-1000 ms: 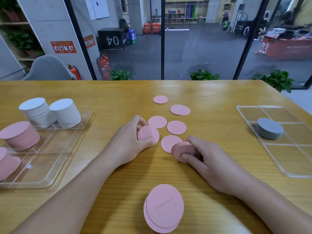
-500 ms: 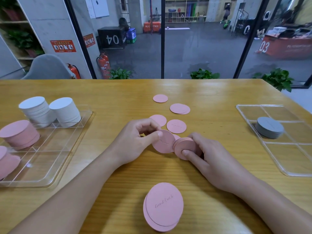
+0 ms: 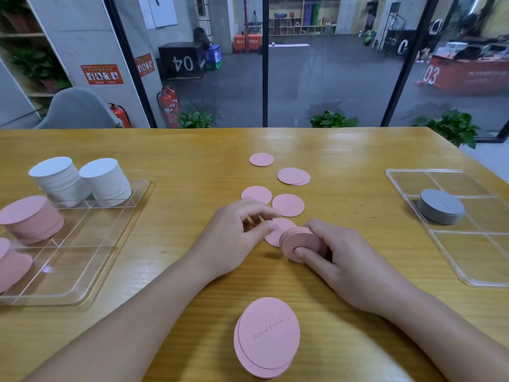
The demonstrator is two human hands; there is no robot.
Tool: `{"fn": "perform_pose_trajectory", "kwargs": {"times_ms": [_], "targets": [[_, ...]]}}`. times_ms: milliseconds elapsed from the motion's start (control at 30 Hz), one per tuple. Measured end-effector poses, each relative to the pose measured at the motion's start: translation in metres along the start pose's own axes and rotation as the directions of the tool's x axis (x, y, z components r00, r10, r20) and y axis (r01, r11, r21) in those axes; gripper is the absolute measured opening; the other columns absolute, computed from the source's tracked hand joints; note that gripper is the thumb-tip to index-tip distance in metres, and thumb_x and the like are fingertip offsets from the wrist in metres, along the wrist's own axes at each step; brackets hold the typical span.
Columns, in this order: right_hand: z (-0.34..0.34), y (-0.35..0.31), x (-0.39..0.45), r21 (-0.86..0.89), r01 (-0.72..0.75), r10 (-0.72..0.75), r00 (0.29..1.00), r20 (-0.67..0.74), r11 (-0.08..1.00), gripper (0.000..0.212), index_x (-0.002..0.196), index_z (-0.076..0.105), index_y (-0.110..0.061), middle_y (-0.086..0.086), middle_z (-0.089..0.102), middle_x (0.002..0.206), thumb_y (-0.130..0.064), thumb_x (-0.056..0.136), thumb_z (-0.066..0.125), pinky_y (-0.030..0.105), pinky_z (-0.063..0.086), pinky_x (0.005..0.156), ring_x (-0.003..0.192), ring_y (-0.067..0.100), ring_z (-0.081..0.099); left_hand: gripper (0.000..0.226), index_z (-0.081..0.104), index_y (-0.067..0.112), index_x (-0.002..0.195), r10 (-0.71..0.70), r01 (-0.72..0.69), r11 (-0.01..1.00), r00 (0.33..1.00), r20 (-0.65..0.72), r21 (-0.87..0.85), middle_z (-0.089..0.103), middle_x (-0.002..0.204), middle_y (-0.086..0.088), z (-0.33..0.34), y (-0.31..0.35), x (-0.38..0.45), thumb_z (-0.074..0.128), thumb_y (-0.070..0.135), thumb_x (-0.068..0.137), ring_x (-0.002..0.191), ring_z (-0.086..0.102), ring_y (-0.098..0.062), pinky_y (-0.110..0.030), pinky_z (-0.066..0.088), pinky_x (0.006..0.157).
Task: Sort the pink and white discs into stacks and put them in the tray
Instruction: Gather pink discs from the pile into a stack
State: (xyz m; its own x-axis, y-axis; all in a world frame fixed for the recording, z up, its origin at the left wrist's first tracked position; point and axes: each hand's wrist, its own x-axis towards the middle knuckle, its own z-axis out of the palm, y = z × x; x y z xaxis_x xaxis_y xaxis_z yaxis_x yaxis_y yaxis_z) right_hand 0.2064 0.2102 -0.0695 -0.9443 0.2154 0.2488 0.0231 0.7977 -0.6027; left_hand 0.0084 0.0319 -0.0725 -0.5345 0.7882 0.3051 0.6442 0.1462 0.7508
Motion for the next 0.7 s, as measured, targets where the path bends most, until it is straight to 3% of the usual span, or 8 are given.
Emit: {"fn": "perform_pose_trajectory", "kwargs": {"times_ms": [133,233,433,533,600,700], "targets": [[0.0,-0.001,0.001,-0.013,-0.003,0.003,1.0,0.006,1.0,0.021,0.094,0.055,-0.024,-0.009,0.059,0.082,-0.039,0.105,0.066,0.03,0.044,0.067,0.077,0.018,0.054,0.054,0.072,0.035,0.137,-0.102,0.078,0.934,0.994,0.049,0.347,0.059,0.121,0.022,0.007,-0.004,0.004,0.073,0.066,0.093,0.118,0.05,-0.009,-0.032,0.047,0.105],[-0.001,-0.001,0.001,-0.008,0.0,0.0,1.0,0.007,1.0,0.021,0.095,0.056,-0.024,-0.009,0.059,0.082,-0.039,0.105,0.066,0.031,0.045,0.067,0.077,0.017,0.054,0.058,0.07,0.039,0.142,-0.117,0.069,0.897,0.99,0.083,0.436,0.052,0.123,0.021,0.009,0.0,0.004,0.067,0.071,0.093,0.119,0.044,-0.01,-0.035,0.044,0.109],[-0.001,-0.001,0.001,-0.001,-0.011,0.011,1.0,0.013,1.0,0.018,0.095,0.056,-0.028,-0.012,0.061,0.087,-0.039,0.105,0.066,0.028,0.044,0.066,0.078,0.016,0.055,0.04,0.071,0.043,0.127,-0.166,0.128,0.942,0.981,0.097,0.311,0.058,0.119,0.022,-0.004,0.005,0.002,0.084,0.053,0.091,0.112,0.05,-0.007,-0.031,0.046,0.102],[-0.001,-0.001,0.001,0.0,-0.016,0.016,1.0,0.013,1.0,0.022,0.092,0.053,-0.027,-0.01,0.06,0.085,-0.039,0.105,0.066,0.028,0.043,0.066,0.076,0.016,0.053,0.04,0.061,0.041,0.116,-0.201,0.187,0.968,0.977,0.071,0.17,0.066,0.102,0.018,-0.016,0.004,0.001,0.09,0.037,0.089,0.082,0.059,-0.005,-0.022,0.047,0.077],[-0.001,-0.001,0.001,-0.006,-0.014,0.014,1.0,0.012,1.0,0.023,0.093,0.053,-0.025,-0.009,0.059,0.084,-0.04,0.105,0.065,0.029,0.043,0.066,0.076,0.017,0.053,0.039,0.059,0.034,0.116,-0.202,0.2,0.977,0.979,0.018,0.069,0.066,0.082,0.018,-0.021,0.001,0.002,0.088,0.025,0.091,0.062,0.051,-0.009,-0.02,0.041,0.062],[-0.001,-0.001,0.0,-0.006,-0.007,0.007,1.0,0.012,1.0,0.024,0.092,0.052,-0.025,-0.01,0.058,0.084,-0.039,0.105,0.065,0.028,0.041,0.065,0.076,0.017,0.052,0.021,0.07,0.026,0.109,-0.249,0.24,0.966,0.964,-0.087,-0.099,0.071,0.075,0.01,-0.025,-0.001,0.004,0.083,0.018,0.095,0.057,0.047,-0.013,-0.026,0.041,0.06]]}}
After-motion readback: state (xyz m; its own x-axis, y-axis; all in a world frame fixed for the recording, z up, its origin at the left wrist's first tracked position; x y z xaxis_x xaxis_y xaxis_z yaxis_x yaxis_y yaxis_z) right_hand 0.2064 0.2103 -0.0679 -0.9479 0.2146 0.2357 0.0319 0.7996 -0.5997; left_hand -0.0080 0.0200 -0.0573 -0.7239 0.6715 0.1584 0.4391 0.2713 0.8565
